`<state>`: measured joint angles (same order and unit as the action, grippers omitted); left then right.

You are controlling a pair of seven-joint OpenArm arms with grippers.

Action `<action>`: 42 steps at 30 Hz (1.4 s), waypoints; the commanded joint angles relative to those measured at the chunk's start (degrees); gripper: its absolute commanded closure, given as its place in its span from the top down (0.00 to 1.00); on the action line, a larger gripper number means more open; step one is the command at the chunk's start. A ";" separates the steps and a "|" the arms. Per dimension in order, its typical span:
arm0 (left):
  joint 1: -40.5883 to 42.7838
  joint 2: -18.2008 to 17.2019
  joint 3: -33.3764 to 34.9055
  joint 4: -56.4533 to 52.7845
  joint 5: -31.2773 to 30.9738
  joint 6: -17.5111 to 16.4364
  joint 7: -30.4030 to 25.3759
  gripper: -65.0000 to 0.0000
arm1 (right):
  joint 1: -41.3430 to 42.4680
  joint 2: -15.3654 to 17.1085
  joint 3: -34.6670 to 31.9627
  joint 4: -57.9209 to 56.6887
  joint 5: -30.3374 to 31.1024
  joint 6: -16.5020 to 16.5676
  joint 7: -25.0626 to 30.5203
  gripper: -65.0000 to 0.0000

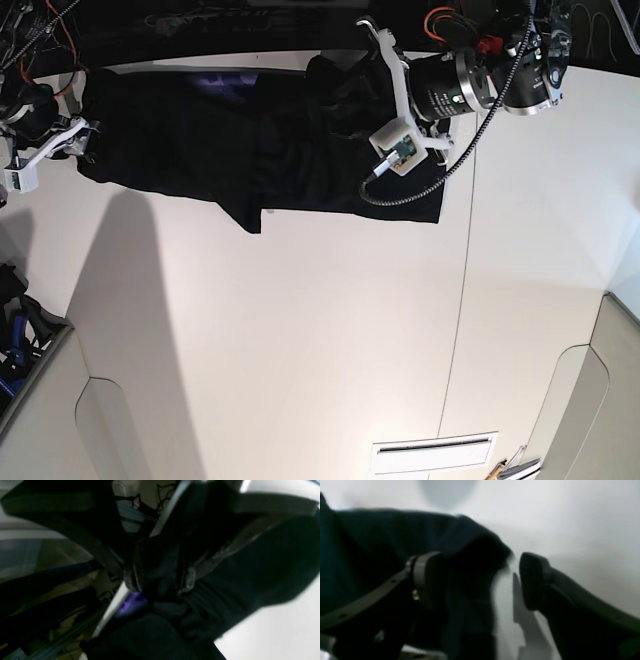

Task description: Fold the T-shirt properly

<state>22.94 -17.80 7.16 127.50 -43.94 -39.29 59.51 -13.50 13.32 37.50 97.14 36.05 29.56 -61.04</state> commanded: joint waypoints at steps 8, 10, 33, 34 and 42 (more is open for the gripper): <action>-0.39 -0.15 -0.11 1.16 -0.98 -0.71 -1.44 0.40 | 1.70 0.79 -4.83 0.81 -1.25 0.22 0.59 0.70; -0.39 -0.15 -0.11 1.16 -0.98 -0.71 -1.44 0.40 | 1.70 0.81 -4.90 0.79 -3.82 -0.52 0.61 0.70; -0.35 -0.50 -0.35 1.16 0.72 -0.11 1.55 0.38 | 1.31 1.20 -4.90 -7.37 -6.88 -2.14 0.31 0.00; -0.33 -0.50 -0.83 1.11 1.79 0.31 1.62 0.35 | 1.42 1.40 -4.90 -7.34 -5.75 -2.14 -0.15 0.00; 0.11 -0.46 -11.93 -4.07 10.93 4.55 -3.82 0.00 | 2.23 3.17 -4.90 -5.62 5.75 0.76 -4.90 0.00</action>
<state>23.00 -17.96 -4.64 122.69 -32.16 -34.83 56.34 -11.75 15.55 32.47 90.43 40.40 29.63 -66.52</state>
